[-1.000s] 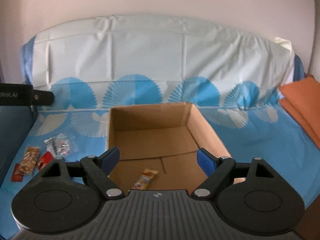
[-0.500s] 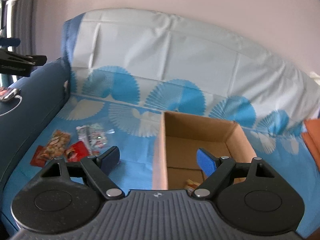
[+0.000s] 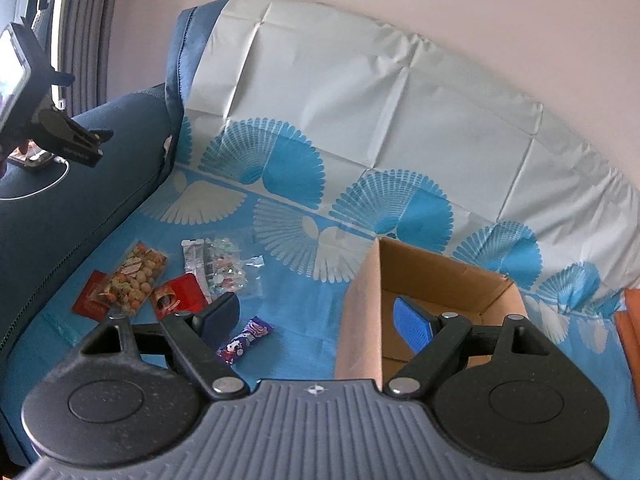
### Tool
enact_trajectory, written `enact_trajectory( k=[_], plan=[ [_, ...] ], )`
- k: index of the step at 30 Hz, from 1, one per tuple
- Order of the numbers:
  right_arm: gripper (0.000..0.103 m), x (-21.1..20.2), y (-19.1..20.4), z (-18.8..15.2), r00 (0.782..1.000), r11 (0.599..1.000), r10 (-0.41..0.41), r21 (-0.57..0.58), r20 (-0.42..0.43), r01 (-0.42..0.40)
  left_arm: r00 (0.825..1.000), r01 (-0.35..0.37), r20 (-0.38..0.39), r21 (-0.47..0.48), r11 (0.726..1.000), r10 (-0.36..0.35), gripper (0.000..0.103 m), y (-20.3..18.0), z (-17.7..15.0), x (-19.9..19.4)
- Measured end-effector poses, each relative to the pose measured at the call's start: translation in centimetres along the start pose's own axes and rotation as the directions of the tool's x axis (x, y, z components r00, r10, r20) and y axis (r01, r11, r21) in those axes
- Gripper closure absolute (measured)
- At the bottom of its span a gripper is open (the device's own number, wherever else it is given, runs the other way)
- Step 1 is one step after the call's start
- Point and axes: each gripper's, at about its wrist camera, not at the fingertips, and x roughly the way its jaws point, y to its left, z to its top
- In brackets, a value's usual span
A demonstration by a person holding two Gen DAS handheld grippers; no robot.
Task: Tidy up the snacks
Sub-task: 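Move both tools back toward the remaining snacks on the sofa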
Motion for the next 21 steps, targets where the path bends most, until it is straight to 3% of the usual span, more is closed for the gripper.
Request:
enact_trajectory(
  k=[6,11,17,21],
  plan=[
    [0.017,1.3,0.9,0.2,1.000,1.000,0.016,-0.022,-0.018,-0.017,0.996,0.051,-0.069,-0.047,0.998,-0.055,0.000,0.3,-0.8,2.3],
    [0.017,1.9,0.9,0.2,1.000,1.000,0.015,-0.024,-0.025,-0.016,0.994,0.041,-0.097,-0.051,0.998,-0.046,0.000,0.2,-1.1,3.9],
    [0.017,2.6,0.6,0.0,0.999,1.000,0.007,-0.016,-0.038,-0.008,0.996,0.016,-0.092,-0.055,0.998,-0.021,0.000,0.5,-0.8,4.8],
    [0.017,2.7,0.6,-0.1,0.999,1.000,0.011,-0.012,-0.035,-0.012,0.999,-0.012,-0.054,-0.097,0.995,0.007,0.000,1.4,0.0,2.8]
  ],
)
